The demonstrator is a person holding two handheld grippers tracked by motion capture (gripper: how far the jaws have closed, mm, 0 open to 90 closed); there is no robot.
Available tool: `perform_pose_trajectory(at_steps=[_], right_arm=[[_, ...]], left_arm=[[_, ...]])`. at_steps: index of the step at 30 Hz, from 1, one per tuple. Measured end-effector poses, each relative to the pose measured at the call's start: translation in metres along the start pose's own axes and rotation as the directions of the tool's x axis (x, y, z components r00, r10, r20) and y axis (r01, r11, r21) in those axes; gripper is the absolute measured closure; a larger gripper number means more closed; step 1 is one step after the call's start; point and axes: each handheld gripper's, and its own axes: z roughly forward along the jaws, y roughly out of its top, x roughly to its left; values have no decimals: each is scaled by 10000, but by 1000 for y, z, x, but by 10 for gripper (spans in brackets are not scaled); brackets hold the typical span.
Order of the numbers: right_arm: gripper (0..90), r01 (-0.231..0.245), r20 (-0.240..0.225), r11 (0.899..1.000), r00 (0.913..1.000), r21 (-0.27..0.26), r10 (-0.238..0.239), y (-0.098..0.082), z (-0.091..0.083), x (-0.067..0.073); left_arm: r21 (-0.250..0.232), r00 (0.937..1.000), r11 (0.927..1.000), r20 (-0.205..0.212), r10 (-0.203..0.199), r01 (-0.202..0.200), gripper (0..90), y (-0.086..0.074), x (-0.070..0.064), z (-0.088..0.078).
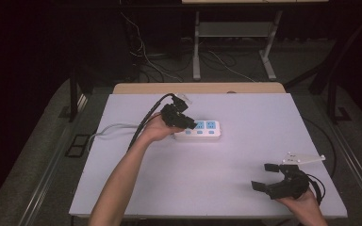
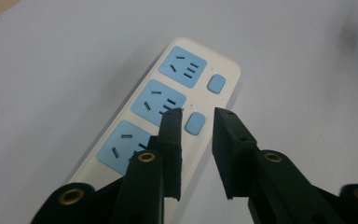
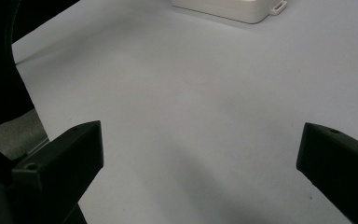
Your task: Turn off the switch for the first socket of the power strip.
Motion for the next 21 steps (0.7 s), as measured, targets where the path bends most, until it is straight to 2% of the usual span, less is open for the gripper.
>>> perform_pose_trajectory(at_steps=[7, 14, 21], right_arm=[[2, 21, 4, 10000, 10000, 18, -21, 0, 0, 0], [2, 53, 0, 10000, 10000, 36, -53, 0, 0, -1], [2, 55, -7, 10000, 10000, 47, -55, 0, 0, 0]], left_arm=[[339, 10000, 9994, 25, 6, -7, 799, -3, 1, 8], [739, 9999, 9973, -124, 6, 3, 888, -5, 2, 17], [1172, 9993, 9931, -354, 130, -87, 890, -7, 3, 23]])
